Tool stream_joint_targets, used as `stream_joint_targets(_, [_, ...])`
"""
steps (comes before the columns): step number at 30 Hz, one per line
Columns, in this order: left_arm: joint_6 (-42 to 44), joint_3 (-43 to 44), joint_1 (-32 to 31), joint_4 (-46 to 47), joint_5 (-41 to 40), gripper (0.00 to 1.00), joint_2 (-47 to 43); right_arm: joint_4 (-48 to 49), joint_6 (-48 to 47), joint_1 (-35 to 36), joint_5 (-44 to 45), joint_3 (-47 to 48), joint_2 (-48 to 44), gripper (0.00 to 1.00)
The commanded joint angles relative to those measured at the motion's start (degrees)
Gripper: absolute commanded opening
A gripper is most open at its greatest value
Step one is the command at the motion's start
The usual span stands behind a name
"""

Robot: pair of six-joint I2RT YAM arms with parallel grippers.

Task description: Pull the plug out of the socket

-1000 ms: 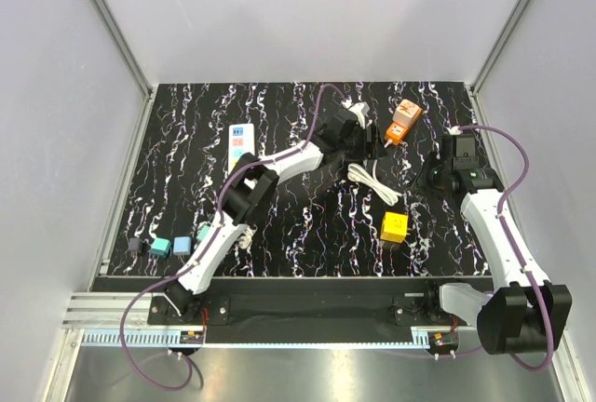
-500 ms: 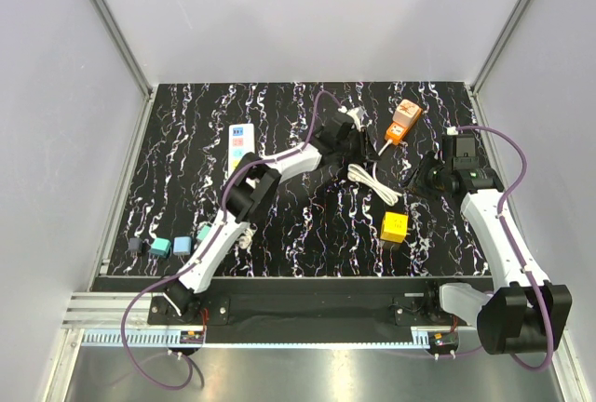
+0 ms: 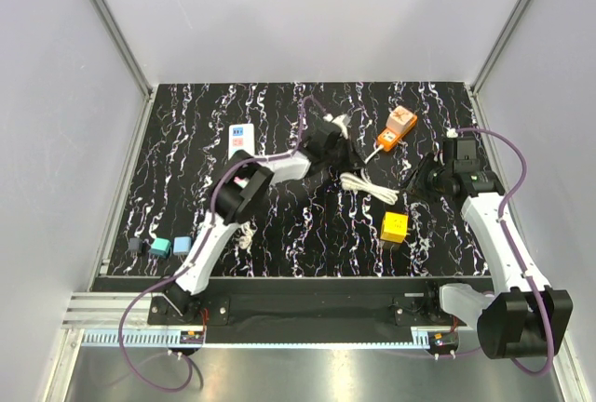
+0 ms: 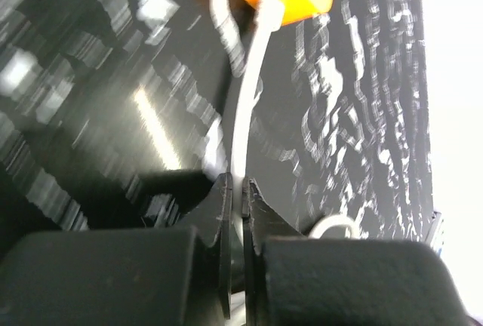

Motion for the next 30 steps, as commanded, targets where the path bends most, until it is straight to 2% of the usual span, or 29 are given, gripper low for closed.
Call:
stream_joint_targets(1, [-2.2, -11.4, 0.4, 7.0, -6.3, 0.0, -8.7, -0.5, -0.2, -0.1, -0.4, -0.3, -0.4, 0.37])
stream_joint_targets(2, [-4.2, -13.8, 0.3, 11.2, -8.1, 0.0, -9.8, -0.4, -0.2, -0.1, -0.6, -0.3, -0.1, 0.37])
stream_joint_targets(6, [-8.8, -25.3, 0.2, 16.5, -14.1, 0.0, -15.3, 0.4, -0.8, -0.1, -1.2, -0.1, 2.0, 0.37])
stream_joint_targets(12, [-12.4, -31.9, -0.4, 19.9, -20.4, 0.0, -18.1, 2.4, -1.3, -0.1, -1.7, -0.2, 4.4, 0.38])
stream_joint_targets(26, [-15.4, -39.1, -6.9, 21.6, -33.9, 0.0, -24.5, 4.5, -2.7, -0.1, -1.4, -2.4, 5.8, 0.39])
stream_joint_targets(30, [-16.3, -40.7, -7.9, 22.5, -34.8, 0.0, -25.1, 4.5, -2.8, -0.1, -1.0, -2.9, 5.3, 0.39])
